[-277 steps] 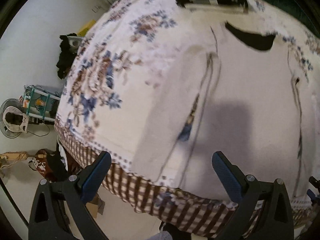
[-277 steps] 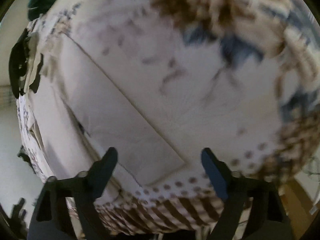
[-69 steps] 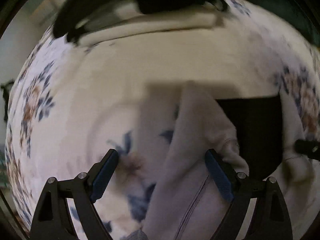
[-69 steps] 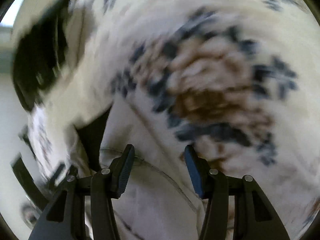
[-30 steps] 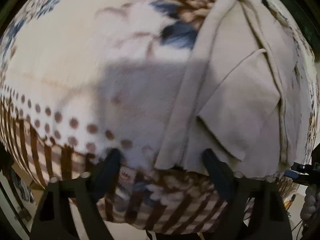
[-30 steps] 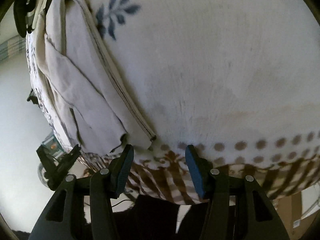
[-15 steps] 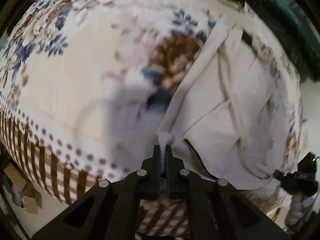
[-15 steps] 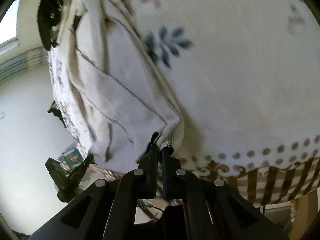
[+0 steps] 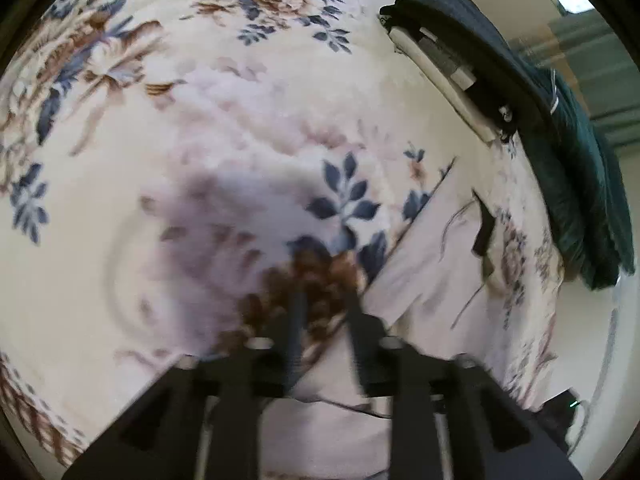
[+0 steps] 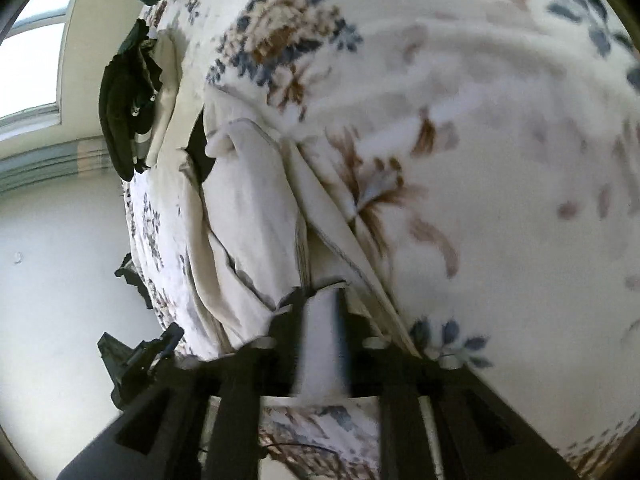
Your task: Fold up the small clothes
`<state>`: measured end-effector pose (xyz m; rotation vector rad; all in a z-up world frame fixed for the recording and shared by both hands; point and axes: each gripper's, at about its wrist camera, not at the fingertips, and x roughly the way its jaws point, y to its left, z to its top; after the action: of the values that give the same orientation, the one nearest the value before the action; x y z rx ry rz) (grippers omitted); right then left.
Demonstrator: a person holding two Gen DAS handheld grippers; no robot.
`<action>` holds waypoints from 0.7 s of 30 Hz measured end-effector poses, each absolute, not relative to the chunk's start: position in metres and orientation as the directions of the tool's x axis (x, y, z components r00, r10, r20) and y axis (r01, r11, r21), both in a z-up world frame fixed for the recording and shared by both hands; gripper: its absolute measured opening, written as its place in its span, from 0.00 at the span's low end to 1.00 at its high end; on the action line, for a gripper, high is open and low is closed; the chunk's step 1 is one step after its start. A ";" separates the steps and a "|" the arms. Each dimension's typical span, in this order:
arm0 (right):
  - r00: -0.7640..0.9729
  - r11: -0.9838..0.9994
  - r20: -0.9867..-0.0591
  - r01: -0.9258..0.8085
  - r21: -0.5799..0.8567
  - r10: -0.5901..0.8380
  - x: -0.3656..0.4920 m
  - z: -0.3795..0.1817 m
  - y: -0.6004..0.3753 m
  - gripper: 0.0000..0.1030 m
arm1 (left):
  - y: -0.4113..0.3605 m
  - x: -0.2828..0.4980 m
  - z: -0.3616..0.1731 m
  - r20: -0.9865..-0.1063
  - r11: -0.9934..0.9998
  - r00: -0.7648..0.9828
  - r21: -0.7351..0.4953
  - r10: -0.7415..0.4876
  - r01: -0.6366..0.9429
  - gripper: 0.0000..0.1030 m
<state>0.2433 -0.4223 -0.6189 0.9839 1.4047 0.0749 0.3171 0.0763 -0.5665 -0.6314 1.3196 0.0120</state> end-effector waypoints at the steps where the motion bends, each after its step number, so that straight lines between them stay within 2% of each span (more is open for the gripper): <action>1: 0.218 0.660 -0.804 0.474 0.583 0.553 0.242 -0.615 -0.423 0.51 | 0.078 0.309 -0.568 -0.908 0.847 0.258 -0.406 -0.331 -0.342 0.48; 2: 0.212 0.678 -0.812 0.459 0.574 0.544 0.241 -0.614 -0.425 0.51 | 0.078 0.302 -0.569 -0.912 0.858 0.248 -0.397 -0.327 -0.328 0.53; 8: 0.116 0.780 -0.851 0.353 0.517 0.512 0.235 -0.618 -0.407 0.51 | 0.061 0.261 -0.598 -0.941 0.913 0.108 -0.338 -0.322 -0.229 0.53; 12: 0.064 0.822 -0.866 0.288 0.492 0.496 0.237 -0.626 -0.389 0.51 | 0.041 0.247 -0.606 -0.950 0.936 0.083 -0.312 -0.302 -0.161 0.50; 13: 0.056 0.830 -0.870 0.275 0.485 0.490 0.238 -0.628 -0.385 0.51 | 0.036 0.246 -0.605 -0.950 0.942 0.104 -0.307 -0.294 -0.140 0.47; 14: 0.050 0.836 -0.873 0.265 0.480 0.485 0.239 -0.629 -0.382 0.51 | 0.030 0.245 -0.602 -0.948 0.945 0.128 -0.306 -0.291 -0.112 0.19; 15: 0.048 0.842 -0.875 0.251 0.477 0.481 0.240 -0.630 -0.378 0.51 | 0.026 0.245 -0.602 -0.953 0.953 0.128 -0.287 -0.274 -0.097 0.04; 16: 0.057 0.856 -0.885 0.232 0.461 0.462 0.240 -0.630 -0.373 0.42 | 0.023 0.245 -0.603 -0.956 0.957 0.125 -0.277 -0.265 -0.092 0.04; 17: 0.059 0.866 -0.892 0.218 0.451 0.449 0.240 -0.629 -0.370 0.19 | 0.022 0.245 -0.601 -0.955 0.957 0.136 -0.277 -0.263 -0.090 0.03; 18: 0.058 0.879 -0.901 0.203 0.432 0.429 0.240 -0.628 -0.366 0.09 | 0.023 0.244 -0.595 -0.951 0.956 0.163 -0.278 -0.261 -0.092 0.03; 21: 0.077 0.884 -0.905 0.195 0.425 0.418 0.236 -0.621 -0.361 0.03 | 0.027 0.241 -0.582 -0.941 0.951 0.206 -0.292 -0.267 -0.100 0.03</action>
<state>0.2361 -0.3608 -0.6214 0.5062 1.5038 0.1778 0.2410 0.0273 -0.5818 -0.3176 1.3648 -0.1191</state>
